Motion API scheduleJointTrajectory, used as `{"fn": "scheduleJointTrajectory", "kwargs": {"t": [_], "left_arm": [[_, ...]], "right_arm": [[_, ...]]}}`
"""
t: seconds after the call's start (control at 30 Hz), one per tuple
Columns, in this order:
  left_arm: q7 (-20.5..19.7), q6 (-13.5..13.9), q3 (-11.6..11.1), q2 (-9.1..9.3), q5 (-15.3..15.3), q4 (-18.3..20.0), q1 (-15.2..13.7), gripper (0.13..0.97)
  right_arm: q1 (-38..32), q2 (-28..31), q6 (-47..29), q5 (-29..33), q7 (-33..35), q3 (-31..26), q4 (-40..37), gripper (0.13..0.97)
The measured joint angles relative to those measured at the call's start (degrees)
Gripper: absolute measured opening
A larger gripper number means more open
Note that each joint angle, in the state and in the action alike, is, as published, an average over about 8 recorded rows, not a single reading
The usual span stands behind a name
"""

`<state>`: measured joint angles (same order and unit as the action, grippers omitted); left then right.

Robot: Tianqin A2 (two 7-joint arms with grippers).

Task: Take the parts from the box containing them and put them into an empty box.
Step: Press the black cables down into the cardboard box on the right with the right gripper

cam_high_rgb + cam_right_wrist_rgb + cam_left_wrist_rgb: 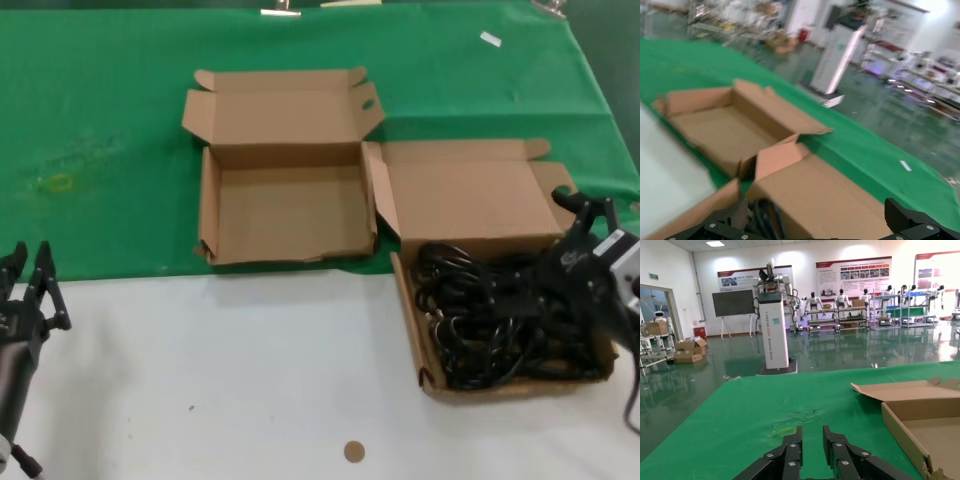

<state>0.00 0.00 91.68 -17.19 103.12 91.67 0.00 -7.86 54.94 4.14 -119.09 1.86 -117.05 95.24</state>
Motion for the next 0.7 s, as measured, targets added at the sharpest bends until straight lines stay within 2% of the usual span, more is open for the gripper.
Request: {"fn": "scheduleJointTrajectory", "kwargs": {"t": [0.13,0.3,0.7], "left_arm": [[0.0,0.0,0.0,0.0,0.0,0.0,0.0,0.249],[0.0,0.0,0.0,0.0,0.0,0.0,0.0,0.19],[0.0,0.0,0.0,0.0,0.0,0.0,0.0,0.144]], "right_arm": [[-3.32,5.23,-4.82,1.91,-1.55,-2.82,-0.46,0.966],[-7.01,9.24,-14.64,6.84,-2.89,-3.25,-1.86,0.966],[-14.41,10.25,-40.11,15.58,2.3,-0.09,-7.95,0.966]]}}
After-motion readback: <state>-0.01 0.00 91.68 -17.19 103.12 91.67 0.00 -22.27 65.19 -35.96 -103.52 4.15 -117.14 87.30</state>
